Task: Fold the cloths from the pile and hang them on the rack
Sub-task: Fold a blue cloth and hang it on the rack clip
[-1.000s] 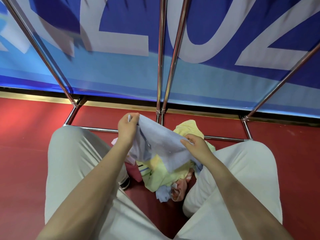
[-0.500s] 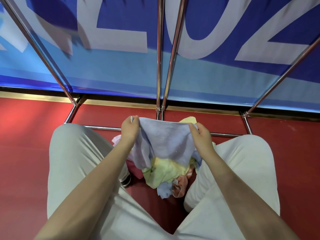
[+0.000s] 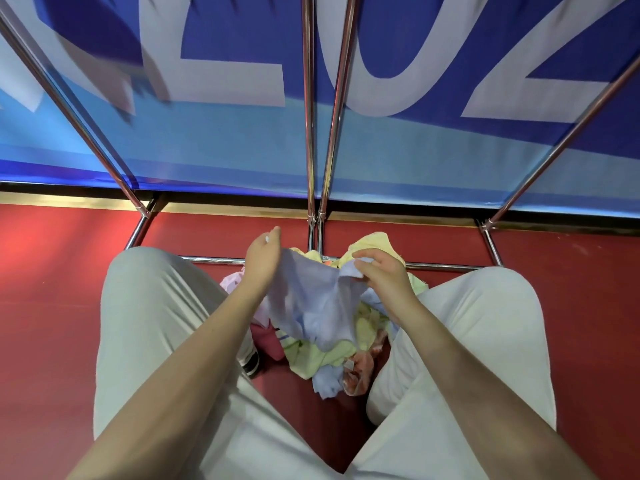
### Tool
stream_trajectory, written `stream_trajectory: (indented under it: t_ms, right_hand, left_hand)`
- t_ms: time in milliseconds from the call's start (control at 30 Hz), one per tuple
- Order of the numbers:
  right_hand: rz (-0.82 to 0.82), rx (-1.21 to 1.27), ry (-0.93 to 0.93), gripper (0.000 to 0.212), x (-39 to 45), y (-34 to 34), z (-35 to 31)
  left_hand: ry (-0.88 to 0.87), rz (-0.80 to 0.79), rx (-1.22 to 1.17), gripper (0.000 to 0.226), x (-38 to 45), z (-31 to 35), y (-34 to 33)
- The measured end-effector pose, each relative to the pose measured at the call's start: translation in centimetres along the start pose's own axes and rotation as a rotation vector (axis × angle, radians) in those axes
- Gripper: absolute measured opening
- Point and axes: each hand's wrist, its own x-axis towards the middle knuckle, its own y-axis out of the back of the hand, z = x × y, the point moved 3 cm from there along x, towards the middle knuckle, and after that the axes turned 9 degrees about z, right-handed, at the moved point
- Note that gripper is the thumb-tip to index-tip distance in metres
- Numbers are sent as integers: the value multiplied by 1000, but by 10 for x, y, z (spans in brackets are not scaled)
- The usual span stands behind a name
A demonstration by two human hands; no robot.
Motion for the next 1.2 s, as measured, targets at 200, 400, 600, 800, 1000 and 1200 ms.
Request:
stream_trajectory:
  t_ms: [200,400,600,800,1000,1200]
  right_hand:
    - [-117,70,5,26,-6,-9,-5]
    - [-131,36,44,29,-7,-8,-10]
    - [-161,36,57,27,-12,-11,-12]
    - [-141,-85,124,18,-15,-10,-12]
    - [25,-438,456,14,-9,-3,-13]
    - [-38,-239,290,17,-18,-5,-24]
  left_hand:
    - [236,-182,-192,17,-11,11,-16]
    - [40,-215,-71,25,-13,5,-22]
    - [4,-229,-83,31,-22,3,-27]
    - [60,-226,-201,34,-29,3,-30]
    - [121,-238,-333,24,-34,4,-28]
    - [149,-232,-427,18,-46,3,-31]
